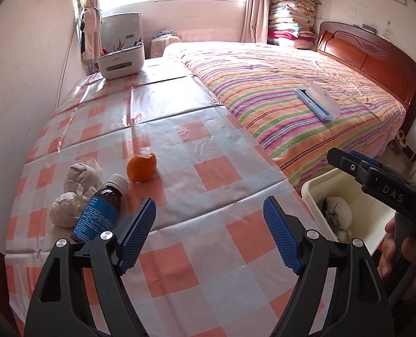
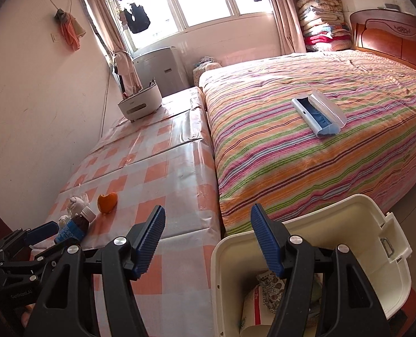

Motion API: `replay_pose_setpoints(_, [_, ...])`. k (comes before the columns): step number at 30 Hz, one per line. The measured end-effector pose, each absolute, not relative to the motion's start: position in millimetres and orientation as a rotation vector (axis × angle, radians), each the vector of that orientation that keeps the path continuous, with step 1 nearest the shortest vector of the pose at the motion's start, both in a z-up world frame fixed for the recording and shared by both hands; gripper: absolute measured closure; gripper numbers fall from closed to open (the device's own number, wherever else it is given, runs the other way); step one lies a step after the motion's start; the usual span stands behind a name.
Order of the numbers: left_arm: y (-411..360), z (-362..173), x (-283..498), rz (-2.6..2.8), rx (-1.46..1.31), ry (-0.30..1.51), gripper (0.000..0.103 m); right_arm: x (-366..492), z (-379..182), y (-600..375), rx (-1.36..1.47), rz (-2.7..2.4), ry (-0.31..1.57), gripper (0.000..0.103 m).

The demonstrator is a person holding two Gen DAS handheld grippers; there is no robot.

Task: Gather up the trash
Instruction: 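Move both open tools back over the items on the checked table, then grasp the white crumpled tissue with the left tool while the right tool grasps the orange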

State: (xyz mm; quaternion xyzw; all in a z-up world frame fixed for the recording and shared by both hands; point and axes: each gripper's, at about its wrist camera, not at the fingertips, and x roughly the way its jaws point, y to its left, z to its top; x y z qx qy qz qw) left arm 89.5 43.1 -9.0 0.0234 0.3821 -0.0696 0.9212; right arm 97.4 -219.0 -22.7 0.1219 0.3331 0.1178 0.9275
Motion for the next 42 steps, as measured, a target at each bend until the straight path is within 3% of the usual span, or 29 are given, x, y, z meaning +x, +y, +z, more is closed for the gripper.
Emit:
replay_pose_setpoints(18, [221.4, -17.5, 111.5, 0.155, -0.236, 0.832, 0.025, 130.6, -31.0, -120.9, 0.183, 0.429, 0.750, 0.041])
replay_pose_setpoints(34, [248.8, -61.6, 152.9, 0.134, -0.357, 0.997, 0.025, 169.2, -37.6, -52.7, 0.155, 0.544, 0.828, 0.041])
replay_pose_setpoints(37, [249.2, -68.8, 157.6, 0.141, -0.363, 1.018, 0.031, 177.1, -42.0, -41.5, 0.154, 0.561, 0.853, 0.041])
replay_pose_setpoints(39, [249.6, -75.1, 161.8, 0.138, -0.362, 1.045, 0.051, 181.4, -43.9, -34.8, 0.150, 0.572, 0.863, 0.041])
replay_pose_setpoints(42, [252.0, -77.7, 162.7, 0.140, -0.375, 1.040, 0.060, 187.3, -46.1, -23.7, 0.135, 0.583, 0.872, 0.041])
